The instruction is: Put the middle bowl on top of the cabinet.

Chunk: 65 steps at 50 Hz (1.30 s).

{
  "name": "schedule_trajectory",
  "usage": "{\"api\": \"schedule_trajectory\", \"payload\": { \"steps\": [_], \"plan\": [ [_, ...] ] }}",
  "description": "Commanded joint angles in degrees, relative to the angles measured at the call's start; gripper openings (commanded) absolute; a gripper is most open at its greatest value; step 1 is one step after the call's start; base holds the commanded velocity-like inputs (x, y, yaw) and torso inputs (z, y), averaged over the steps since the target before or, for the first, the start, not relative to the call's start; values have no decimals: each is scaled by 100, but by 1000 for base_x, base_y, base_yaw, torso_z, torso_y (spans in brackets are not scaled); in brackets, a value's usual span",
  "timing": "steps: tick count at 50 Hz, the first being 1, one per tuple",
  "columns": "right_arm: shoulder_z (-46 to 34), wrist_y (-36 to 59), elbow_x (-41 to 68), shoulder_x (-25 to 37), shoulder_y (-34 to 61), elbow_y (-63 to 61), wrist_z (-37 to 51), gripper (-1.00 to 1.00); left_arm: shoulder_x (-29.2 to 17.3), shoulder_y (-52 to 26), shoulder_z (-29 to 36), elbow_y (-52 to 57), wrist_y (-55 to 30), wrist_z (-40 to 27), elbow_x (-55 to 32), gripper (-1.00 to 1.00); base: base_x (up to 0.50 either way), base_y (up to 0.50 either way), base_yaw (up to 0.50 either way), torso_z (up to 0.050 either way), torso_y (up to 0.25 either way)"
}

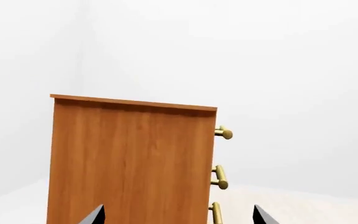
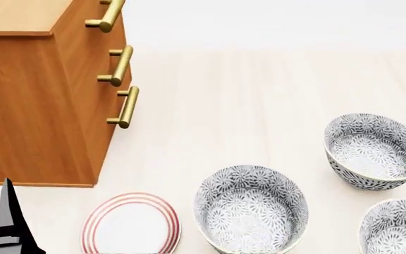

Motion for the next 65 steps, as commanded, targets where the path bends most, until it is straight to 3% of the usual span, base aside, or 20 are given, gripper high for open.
{"api": "schedule_trajectory", "payload": {
  "steps": [1, 9, 28, 32, 35, 38, 40, 44, 49, 55, 62, 65],
  "plan": [
    [16, 52, -25, 20, -40, -43, 123, 100, -50, -5, 29, -2, -20, -60, -63, 100, 0, 0, 0, 0, 0],
    [38, 33, 4, 58, -80, -59, 175, 100, -83, 1, 37, 24, -28, -107, -100, 100, 0, 0, 0, 0, 0],
    [5, 69, 6, 124, -87, -81, 281, 100, 11, -1, -77, -134, -173, -349, -370, 100, 365, 0, 0, 0, 1],
    [9, 60, 5, 116, -120, -175, 318, 100, 41, 49, -172, -100, -537, -359, -782, 100, 0, 0, 0, 0, 0],
    [71, -69, 59, 94, -157, -162, 376, 100, 250, 252, -304, -314, 25, -336, -901, 100, 0, 0, 0, 0, 0],
    [64, -42, 91, 113, -50, -123, 408, 100, 310, 285, -715, -183, -617, -290, -2584, 100, 0, 0, 0, 0, 0],
    [53, -61, 130, 126, 12, -65, 421, 100, 293, 270, -687, -133, -909, -459, -2821, 100, 0, 0, 0, 0, 0],
    [60, -61, 181, 139, 46, -72, 454, 100, 300, 324, -278, 34, -1505, -901, -2808, 100, 0, 0, 0, 0, 0],
    [4, -109, 131, 133, 116, 1, 495, 100, 371, 541, 183, 174, -1394, -1087, -2330, 100, 0, 0, 0, 0, 0],
    [-62, -213, 93, 108, 14, 4, 516, 100, 402, 1245, 676, 1183, -1871, -1772, -2235, 100, 0, 0, 0, 0, 0],
    [16, -442, 158, 78, -281, -86, 564, 100, 412, 1487, 1726, 1341, -1862, -1821, -1687, 100, 0, 0, 0, 0, 0],
    [30, -452, 199, 96, -332, -121, 568, 100, 608, 1337, 1821, 1122, -2047, -1805, -2059, 100, 0, 0, 0, 0, 0]
  ]
}}
